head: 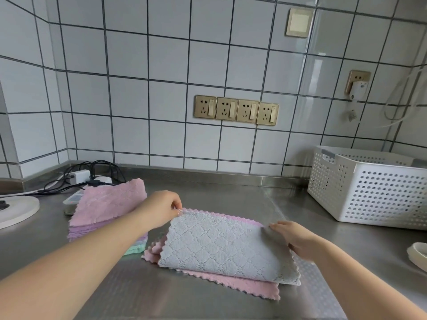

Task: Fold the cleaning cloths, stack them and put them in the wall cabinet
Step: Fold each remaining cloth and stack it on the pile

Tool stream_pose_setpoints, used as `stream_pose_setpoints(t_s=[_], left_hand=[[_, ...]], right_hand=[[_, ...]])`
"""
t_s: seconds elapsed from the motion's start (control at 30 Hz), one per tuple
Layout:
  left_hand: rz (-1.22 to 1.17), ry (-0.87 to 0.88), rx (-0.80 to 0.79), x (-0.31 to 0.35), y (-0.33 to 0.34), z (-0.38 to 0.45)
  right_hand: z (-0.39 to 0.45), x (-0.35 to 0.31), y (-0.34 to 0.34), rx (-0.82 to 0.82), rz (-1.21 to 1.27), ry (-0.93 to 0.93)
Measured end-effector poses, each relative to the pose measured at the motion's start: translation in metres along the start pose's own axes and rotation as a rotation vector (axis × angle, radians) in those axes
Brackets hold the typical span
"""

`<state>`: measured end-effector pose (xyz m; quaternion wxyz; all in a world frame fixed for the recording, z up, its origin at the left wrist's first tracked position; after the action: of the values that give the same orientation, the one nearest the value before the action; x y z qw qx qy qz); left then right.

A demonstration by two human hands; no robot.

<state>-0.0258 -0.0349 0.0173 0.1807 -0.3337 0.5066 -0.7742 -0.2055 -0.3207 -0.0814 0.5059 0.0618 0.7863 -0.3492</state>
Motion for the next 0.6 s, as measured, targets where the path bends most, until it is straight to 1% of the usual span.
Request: stream_pose_setpoints(t_s=[0.07, 0.13, 0.3, 0.4, 0.5, 0.6], left_hand=[[0.001, 0.007, 0.002, -0.001, -0.001, 0.000], [0.001, 0.016, 0.006, 0.000, -0.002, 0.000], [-0.015, 0.019, 0.019, 0.000, -0.008, -0.003], [-0.045, 0.021, 0.035, 0.000, -0.014, -0.005], [-0.069, 0.018, 0.044, 0.000, -0.022, -0.010], [-0.086, 0.017, 0.055, 0.001, -0.030, -0.016]], right_hand=[[0.001, 0.007, 0.002, -0.062, 0.123, 0.032], [-0.007, 0.003, 0.004, -0.098, 0.193, 0.034], [-0.025, -0.019, -0.003, -0.134, 0.296, -0.098], [-0.044, -0.035, -0.009, -0.202, 0.390, -0.162], [-0.067, -0.052, -0.011, -0.297, 0.404, -0.193], [-0.084, -0.062, -0.011, -0.367, 0.368, -0.181]])
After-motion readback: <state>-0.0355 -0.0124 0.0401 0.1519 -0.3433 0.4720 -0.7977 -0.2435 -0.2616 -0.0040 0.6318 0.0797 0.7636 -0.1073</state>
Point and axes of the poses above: each hand's wrist, its own z-axis towards the middle knuckle, its own y-axis out of the palm, x = y × z, the point moved 10 cm from there along z, towards the middle knuckle
